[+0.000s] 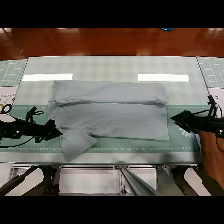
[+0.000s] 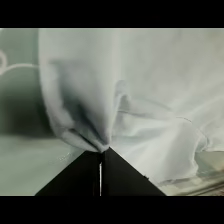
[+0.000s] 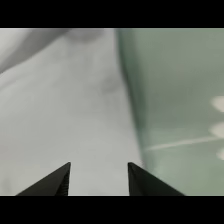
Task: Fold the shirts.
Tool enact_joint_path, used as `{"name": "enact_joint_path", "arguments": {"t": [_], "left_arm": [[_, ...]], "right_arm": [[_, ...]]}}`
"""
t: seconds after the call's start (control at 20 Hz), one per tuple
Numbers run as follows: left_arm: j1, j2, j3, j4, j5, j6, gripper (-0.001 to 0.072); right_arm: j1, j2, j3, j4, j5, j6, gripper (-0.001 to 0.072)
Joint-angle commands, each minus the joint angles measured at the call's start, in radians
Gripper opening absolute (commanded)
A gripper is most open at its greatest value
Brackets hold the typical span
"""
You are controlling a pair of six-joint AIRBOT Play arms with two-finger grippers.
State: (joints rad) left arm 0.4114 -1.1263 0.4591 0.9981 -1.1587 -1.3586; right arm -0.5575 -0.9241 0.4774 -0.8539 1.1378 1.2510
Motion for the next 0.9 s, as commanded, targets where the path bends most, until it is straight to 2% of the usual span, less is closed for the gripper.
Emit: {"name": "enact_joint_path", "arguments": {"t": [0.0, 0.15, 0.3, 0.45, 0.55, 0.6, 0.7, 0.85], "left_arm": [[-0.024, 0.0, 0.05, -0.005, -0.019, 0.027, 0.0017], [-0.024, -0.001, 0.06, -0.005, -0.014, 0.027, 0.0017], [-0.024, -0.002, 0.06, -0.004, -0.008, 0.027, 0.0017], [-0.024, -0.002, 0.06, -0.005, -0.009, 0.027, 0.0017], [-0.024, -0.002, 0.06, -0.005, -0.008, 0.027, 0.0017], [-0.024, -0.002, 0.06, -0.005, -0.002, 0.027, 0.0018], [-0.024, -0.001, 0.062, -0.005, -0.002, 0.027, 0.0017], [-0.023, -0.002, 0.109, -0.005, -0.003, 0.039, 0.0017]], "right_arm": [[-0.087, 0.002, -0.013, -0.201, 0.103, 0.11, 0.0417], [-0.054, -0.001, -0.085, -0.19, 0.11, 0.121, 0.0417], [0.03, -0.031, -0.105, -0.179, 0.048, 0.118, 0.0417], [0.105, -0.139, -0.105, -0.095, -0.009, 0.098, 0.0417], [0.146, -0.204, -0.101, 0.027, -0.06, 0.037, 0.0401], [0.167, -0.23, -0.09, 0.088, -0.077, 0.002, 0.0351], [0.191, -0.259, -0.039, 0.14, -0.045, -0.088, 0.0021], [0.192, -0.233, 0.071, 0.11, 0.022, -0.092, 0.002]]}}
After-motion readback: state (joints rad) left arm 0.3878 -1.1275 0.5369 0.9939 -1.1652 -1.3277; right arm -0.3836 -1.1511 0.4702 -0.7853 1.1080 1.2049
